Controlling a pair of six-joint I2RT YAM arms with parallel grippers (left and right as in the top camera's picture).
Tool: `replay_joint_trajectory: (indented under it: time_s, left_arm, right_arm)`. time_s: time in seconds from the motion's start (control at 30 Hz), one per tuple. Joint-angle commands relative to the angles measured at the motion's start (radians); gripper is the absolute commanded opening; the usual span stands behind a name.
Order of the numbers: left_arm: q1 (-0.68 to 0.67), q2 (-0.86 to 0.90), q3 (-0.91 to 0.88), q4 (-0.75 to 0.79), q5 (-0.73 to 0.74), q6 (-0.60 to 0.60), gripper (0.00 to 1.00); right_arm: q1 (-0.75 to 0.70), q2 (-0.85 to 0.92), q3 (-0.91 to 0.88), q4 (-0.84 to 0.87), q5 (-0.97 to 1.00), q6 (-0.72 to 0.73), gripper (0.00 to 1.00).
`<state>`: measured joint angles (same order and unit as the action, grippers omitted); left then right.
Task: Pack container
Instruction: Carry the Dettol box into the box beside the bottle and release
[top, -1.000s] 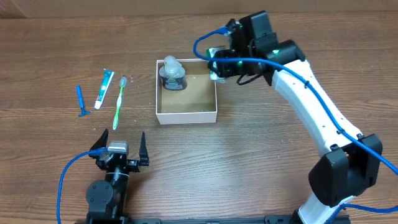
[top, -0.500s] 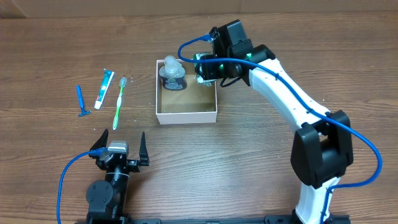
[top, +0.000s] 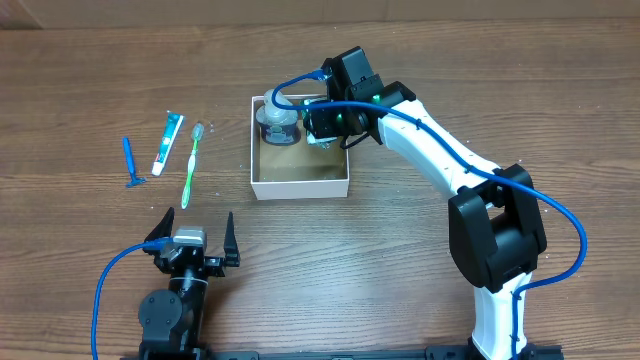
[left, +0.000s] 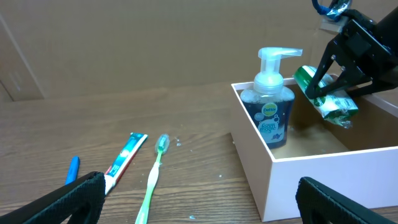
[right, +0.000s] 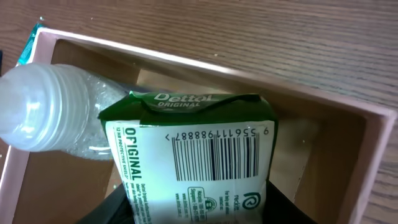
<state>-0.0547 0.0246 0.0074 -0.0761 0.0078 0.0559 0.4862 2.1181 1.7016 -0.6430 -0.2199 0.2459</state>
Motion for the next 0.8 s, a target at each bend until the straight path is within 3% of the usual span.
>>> replay_joint_trajectory:
  time_s: [0.0,0.07,0.17,0.23,0.37,0.77]
  left_arm:
    - [-0.005,0.001,-0.002,-0.001,0.011,0.012,1.0]
    - [-0.005,0.001,-0.002,-0.001,0.011,0.011,1.0]
    - [-0.005,0.001,-0.002,-0.001,0.011,0.012,1.0]
    - [-0.005,0.001,-0.002,-0.001,0.011,0.012,1.0]
    - [-0.005,0.001,-0.002,-0.001,0.011,0.012,1.0]
    - [-0.005,0.001,-0.002,-0.001,0.011,0.012,1.0]
  right_arm:
    - [0.003,0.029,0.02,0.026,0.037,0.021,0.27]
    - [0.003,0.042,0.02,0.03,0.044,0.026,0.31]
    - [0.003,0.047,0.02,0.034,0.049,0.025,0.55]
    - [0.003,0.047,0.02,0.039,0.056,0.024,0.65]
    - [0.003,0.047,0.02,0.045,0.055,0.024,0.72]
    - [0.003,0.044,0.039,0.056,0.058,0.025,0.8]
